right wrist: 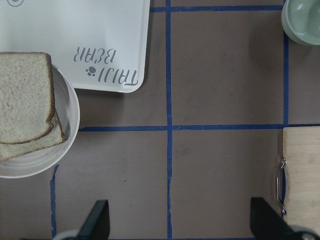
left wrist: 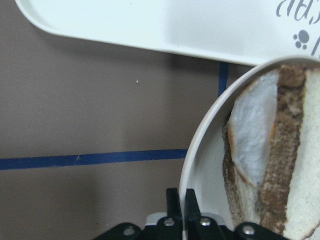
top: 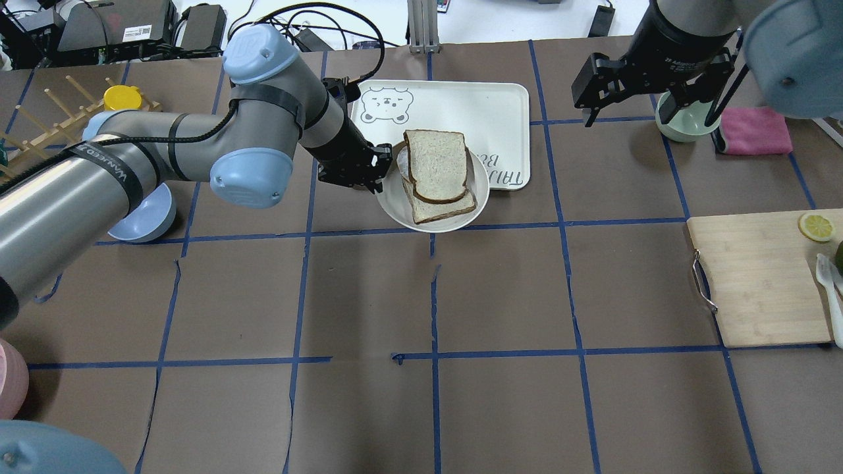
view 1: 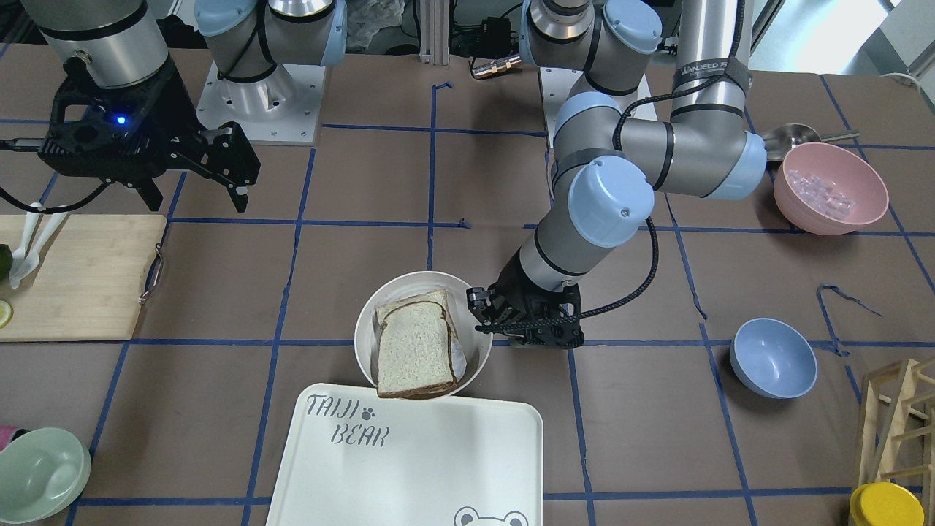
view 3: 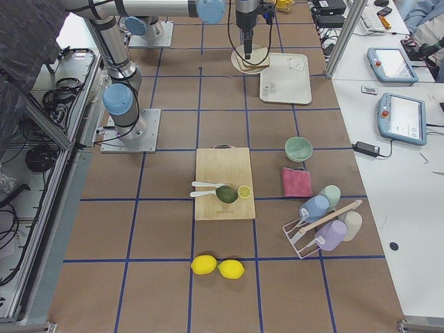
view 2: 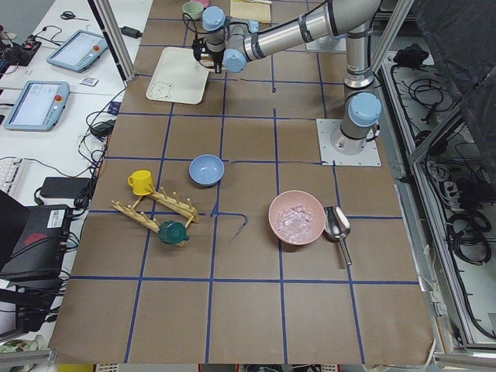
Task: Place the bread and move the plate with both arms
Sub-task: 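Slide the plate with the left gripper onto the white bear tray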
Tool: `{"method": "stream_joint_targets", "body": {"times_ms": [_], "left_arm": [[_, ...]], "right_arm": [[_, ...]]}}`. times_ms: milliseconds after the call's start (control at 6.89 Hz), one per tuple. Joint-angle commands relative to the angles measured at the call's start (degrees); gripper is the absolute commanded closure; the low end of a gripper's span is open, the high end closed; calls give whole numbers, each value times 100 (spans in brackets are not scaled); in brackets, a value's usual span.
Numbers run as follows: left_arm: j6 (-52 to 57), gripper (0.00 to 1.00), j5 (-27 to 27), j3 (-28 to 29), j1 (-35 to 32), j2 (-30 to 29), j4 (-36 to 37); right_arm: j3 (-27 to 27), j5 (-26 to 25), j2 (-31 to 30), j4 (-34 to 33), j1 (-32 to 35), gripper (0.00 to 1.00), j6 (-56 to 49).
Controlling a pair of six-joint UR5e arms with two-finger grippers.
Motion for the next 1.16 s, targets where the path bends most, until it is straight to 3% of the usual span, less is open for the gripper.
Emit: {"method": "stream_joint_targets", "body": {"times_ms": [0,290,726,871,1016], "left_arm": [[443,100,-8,1099,130,-788,-97],[471,100,-52,2130,130,-1738,-97],[559,100,-210,2905,121,-2549,-9],[541,55,-498,2890,121,-2568,-9],[515,1,-501,2846,121,-2507,-35]], "right_arm": [[1,2,0,-6,0,0,0],[1,-7,0,-6,0,0,0],[-8,11,18,-6,0,0,0],[-8,11,9,-6,9,0,0],[-16,11,0,-15,9,0,9]]}}
